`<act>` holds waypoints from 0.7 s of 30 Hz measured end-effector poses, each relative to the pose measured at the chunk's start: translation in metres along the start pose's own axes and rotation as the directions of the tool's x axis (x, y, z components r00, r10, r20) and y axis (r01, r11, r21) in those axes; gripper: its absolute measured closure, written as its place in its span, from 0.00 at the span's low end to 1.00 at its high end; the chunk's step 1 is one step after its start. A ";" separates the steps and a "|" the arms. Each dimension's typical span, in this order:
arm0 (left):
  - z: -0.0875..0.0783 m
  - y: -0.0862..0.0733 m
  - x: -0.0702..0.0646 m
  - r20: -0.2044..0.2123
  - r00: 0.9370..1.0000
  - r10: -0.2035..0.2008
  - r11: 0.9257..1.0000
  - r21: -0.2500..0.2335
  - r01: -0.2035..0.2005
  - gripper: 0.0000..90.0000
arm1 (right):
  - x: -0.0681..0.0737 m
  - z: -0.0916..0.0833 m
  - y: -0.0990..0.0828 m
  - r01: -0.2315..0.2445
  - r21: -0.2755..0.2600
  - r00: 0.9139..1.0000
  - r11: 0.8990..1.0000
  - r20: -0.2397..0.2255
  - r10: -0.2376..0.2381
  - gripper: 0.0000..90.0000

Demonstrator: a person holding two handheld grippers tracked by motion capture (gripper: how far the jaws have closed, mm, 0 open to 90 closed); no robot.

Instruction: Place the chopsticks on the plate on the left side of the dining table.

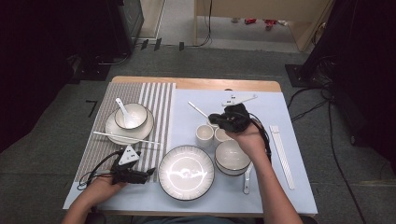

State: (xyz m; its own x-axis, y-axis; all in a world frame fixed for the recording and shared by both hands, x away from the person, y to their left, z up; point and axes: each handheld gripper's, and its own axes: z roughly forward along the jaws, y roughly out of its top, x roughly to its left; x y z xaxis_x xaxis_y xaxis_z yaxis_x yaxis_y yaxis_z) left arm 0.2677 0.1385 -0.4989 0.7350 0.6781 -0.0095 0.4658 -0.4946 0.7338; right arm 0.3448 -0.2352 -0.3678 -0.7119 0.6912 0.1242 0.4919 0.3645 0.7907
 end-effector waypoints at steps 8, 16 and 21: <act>0.000 0.000 0.000 -0.001 1.000 -0.001 1.000 -0.001 0.001 0.16 | 0.003 0.005 0.004 0.010 0.001 1.000 1.000 -0.016 -0.010 0.95; 0.000 0.000 0.000 -0.003 1.000 0.000 1.000 -0.001 0.000 0.16 | 0.007 0.010 0.008 0.021 0.004 0.999 1.000 -0.029 -0.021 0.95; 0.000 0.000 0.000 -0.005 1.000 -0.001 1.000 -0.001 0.001 0.16 | 0.009 0.014 0.010 0.032 0.003 0.999 0.999 -0.037 -0.032 0.95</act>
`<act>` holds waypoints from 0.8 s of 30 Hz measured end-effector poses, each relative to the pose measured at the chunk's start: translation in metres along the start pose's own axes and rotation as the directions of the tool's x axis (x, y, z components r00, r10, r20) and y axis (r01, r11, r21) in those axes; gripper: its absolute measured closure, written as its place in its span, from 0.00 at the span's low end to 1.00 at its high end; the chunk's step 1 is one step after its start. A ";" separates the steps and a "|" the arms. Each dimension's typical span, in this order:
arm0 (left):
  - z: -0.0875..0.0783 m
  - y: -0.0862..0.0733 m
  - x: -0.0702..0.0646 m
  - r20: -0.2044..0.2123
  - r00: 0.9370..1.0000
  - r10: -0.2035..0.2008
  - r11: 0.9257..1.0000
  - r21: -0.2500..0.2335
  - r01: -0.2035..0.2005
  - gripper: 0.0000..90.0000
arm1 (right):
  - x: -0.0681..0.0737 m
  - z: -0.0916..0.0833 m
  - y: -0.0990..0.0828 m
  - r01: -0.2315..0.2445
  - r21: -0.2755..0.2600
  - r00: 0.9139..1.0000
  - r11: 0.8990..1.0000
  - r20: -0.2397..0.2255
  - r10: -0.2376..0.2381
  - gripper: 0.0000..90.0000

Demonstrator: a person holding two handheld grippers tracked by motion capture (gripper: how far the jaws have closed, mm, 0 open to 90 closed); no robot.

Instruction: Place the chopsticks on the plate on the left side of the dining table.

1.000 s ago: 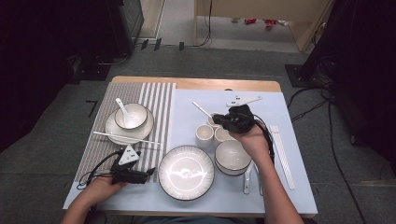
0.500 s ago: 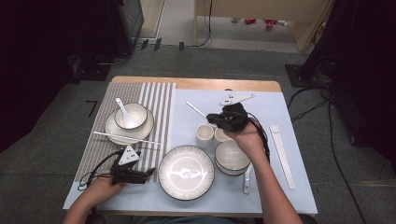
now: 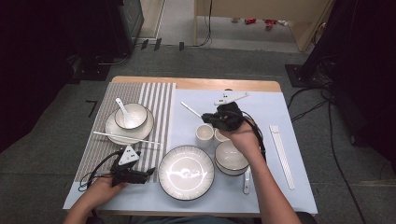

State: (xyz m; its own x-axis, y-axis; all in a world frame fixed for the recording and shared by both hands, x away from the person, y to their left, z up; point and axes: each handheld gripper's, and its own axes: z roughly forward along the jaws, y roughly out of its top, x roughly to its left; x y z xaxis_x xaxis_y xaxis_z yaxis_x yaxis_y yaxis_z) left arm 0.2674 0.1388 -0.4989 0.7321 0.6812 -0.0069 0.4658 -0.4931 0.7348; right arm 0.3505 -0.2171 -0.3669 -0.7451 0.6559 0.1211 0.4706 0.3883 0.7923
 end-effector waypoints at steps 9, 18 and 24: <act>0.000 0.000 0.000 0.000 1.000 -0.001 1.000 0.000 0.001 0.16 | 0.003 0.004 0.004 0.011 0.003 1.000 1.000 -0.012 -0.011 0.95; 0.000 0.000 0.000 0.001 1.000 0.000 1.000 0.001 0.000 0.16 | 0.004 0.011 0.007 0.015 0.007 0.999 1.000 -0.029 -0.015 0.95; 0.000 0.000 0.000 0.001 1.000 -0.002 1.000 0.000 0.002 0.16 | 0.006 0.013 0.009 0.016 0.006 0.999 1.000 -0.028 -0.016 0.95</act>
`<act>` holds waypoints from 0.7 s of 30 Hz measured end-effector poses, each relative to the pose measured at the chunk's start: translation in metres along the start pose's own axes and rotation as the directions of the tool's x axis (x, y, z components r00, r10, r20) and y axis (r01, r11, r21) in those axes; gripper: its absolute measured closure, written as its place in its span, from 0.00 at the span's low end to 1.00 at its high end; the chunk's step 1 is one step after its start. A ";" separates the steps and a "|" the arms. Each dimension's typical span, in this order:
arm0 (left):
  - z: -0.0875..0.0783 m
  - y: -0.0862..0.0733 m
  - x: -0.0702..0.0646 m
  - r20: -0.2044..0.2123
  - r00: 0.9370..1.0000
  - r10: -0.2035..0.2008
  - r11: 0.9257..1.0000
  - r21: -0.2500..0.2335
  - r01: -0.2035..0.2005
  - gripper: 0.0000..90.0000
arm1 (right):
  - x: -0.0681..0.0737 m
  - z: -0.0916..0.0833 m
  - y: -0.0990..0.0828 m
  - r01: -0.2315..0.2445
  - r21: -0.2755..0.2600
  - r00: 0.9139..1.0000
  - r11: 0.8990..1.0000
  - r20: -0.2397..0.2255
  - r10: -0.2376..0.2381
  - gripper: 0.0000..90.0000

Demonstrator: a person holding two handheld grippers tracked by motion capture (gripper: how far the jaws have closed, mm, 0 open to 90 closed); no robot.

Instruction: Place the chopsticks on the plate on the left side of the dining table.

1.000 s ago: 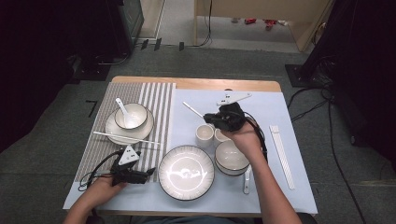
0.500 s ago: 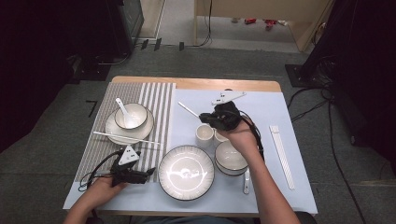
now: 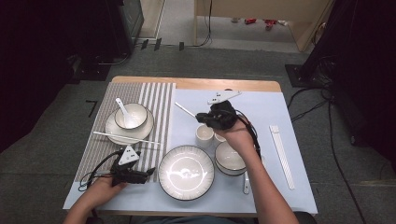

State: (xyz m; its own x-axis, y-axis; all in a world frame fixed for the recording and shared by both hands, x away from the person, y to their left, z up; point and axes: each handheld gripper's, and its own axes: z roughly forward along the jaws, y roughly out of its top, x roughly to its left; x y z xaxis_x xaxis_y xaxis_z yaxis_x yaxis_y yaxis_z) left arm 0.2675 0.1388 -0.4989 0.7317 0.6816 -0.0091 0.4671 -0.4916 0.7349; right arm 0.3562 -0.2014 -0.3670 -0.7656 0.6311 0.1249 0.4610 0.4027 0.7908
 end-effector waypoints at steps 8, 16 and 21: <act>0.000 0.000 0.000 0.000 1.000 0.000 1.000 0.000 0.000 0.16 | 0.006 0.004 0.005 0.009 0.001 1.000 1.000 -0.007 -0.009 0.95; 0.000 0.000 0.000 0.001 1.000 -0.002 1.000 -0.001 0.002 0.16 | 0.011 0.010 0.009 0.016 0.001 1.000 1.000 -0.015 -0.016 0.95; 0.000 0.000 0.000 0.000 1.000 -0.002 1.000 -0.001 0.002 0.16 | 0.016 0.014 0.012 0.017 0.000 1.000 1.000 -0.022 -0.017 0.95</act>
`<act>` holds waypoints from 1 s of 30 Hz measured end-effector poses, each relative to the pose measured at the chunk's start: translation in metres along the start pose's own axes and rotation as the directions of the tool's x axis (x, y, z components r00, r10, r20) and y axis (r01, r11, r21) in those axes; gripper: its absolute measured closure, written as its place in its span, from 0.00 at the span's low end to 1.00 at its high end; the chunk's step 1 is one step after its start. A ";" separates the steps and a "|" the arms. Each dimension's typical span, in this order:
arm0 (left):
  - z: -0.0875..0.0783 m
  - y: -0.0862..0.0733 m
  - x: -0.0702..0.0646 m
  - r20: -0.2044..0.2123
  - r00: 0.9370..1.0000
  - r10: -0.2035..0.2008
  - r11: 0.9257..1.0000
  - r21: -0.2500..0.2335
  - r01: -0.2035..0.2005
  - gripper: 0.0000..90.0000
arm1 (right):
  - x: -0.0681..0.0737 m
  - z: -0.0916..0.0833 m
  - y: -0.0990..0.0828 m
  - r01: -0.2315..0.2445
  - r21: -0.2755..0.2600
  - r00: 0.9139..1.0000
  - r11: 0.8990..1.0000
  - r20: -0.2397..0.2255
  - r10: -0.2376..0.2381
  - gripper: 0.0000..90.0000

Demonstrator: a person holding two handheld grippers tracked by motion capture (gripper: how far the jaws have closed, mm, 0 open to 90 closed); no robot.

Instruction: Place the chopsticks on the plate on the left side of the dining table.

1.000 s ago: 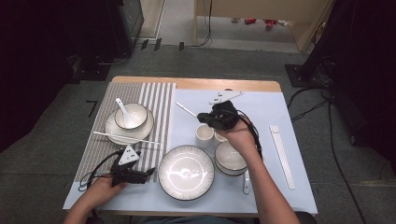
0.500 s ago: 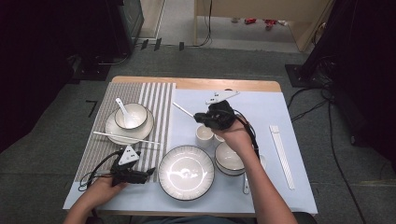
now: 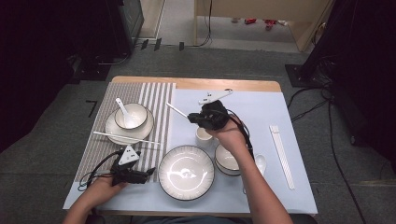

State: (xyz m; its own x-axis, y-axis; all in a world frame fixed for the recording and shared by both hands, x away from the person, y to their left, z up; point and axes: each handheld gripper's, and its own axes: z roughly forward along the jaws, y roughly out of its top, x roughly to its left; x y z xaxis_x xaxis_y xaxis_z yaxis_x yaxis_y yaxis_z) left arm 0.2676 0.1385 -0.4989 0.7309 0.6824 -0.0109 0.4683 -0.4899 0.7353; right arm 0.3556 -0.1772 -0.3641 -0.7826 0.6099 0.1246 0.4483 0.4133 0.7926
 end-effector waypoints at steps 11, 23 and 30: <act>0.000 0.000 0.000 0.000 1.000 -0.002 1.000 -0.001 0.002 0.16 | 0.008 0.009 0.006 0.012 0.000 1.000 1.000 -0.016 -0.012 0.95; 0.000 0.000 0.000 0.000 1.000 -0.002 1.000 -0.001 0.002 0.16 | 0.016 0.018 0.011 0.030 -0.003 0.999 1.000 -0.036 -0.030 0.95; 0.000 0.000 0.000 0.000 1.000 -0.001 1.000 -0.001 0.001 0.16 | 0.021 0.021 0.012 0.038 0.001 0.998 0.999 -0.046 -0.038 0.95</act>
State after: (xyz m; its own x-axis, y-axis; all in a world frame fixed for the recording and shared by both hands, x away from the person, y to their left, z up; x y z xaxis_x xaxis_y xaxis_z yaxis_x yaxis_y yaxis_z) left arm 0.2676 0.1385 -0.4990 0.7304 0.6829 -0.0120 0.4687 -0.4884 0.7361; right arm 0.3537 -0.1449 -0.3646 -0.8179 0.5624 0.1216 0.4189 0.4370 0.7960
